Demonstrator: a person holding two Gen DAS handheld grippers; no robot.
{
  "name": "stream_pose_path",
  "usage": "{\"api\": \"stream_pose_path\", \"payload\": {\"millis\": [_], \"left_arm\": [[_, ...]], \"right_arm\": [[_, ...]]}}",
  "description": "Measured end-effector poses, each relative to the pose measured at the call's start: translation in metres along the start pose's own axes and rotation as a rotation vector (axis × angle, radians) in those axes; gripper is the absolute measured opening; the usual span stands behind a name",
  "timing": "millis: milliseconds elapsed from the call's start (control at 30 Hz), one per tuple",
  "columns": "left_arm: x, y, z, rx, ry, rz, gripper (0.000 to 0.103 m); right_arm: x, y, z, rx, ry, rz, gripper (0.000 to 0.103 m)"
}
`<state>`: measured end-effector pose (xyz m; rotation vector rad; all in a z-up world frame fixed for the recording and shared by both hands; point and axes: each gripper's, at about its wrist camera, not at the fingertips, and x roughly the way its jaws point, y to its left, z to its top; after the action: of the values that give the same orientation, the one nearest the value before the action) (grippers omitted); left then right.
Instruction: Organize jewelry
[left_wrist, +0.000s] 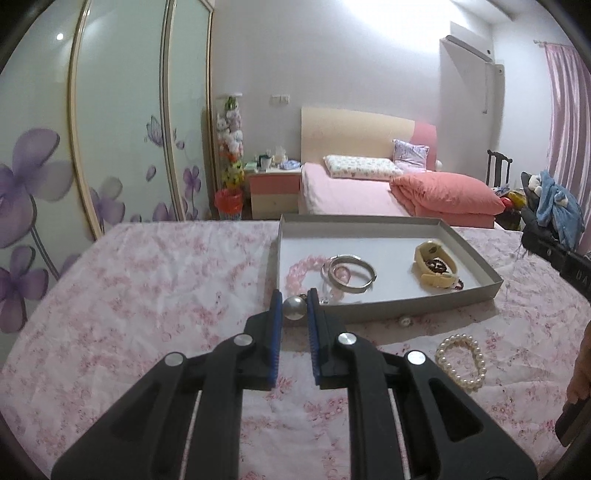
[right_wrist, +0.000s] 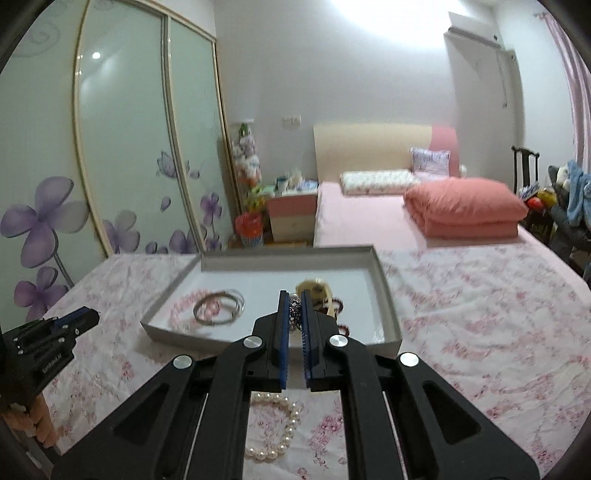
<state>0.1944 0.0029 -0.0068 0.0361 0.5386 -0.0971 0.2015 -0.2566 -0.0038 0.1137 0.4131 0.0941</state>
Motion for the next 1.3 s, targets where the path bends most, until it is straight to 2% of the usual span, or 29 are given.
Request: {"api": "stream_pose_path", "payload": {"millis": [633,967,1300], "left_arm": [[-0.033,-0.024,0.004,0.078,-0.162,0.031,0.014],[-0.042,-0.033,0.006,0.094,-0.221,0.028,0.014],[-0.037,-0.039,0.01,0.075,-0.223,0.002,0.014]], "right_arm": [[-0.041,0.026,0.004,-0.138,-0.259,-0.081,0.007],[-0.048,0.033,0.002,-0.145,-0.318,-0.101,0.007],[-0.039,0.035,-0.002,-0.153,-0.32,-0.13,0.007]]}}
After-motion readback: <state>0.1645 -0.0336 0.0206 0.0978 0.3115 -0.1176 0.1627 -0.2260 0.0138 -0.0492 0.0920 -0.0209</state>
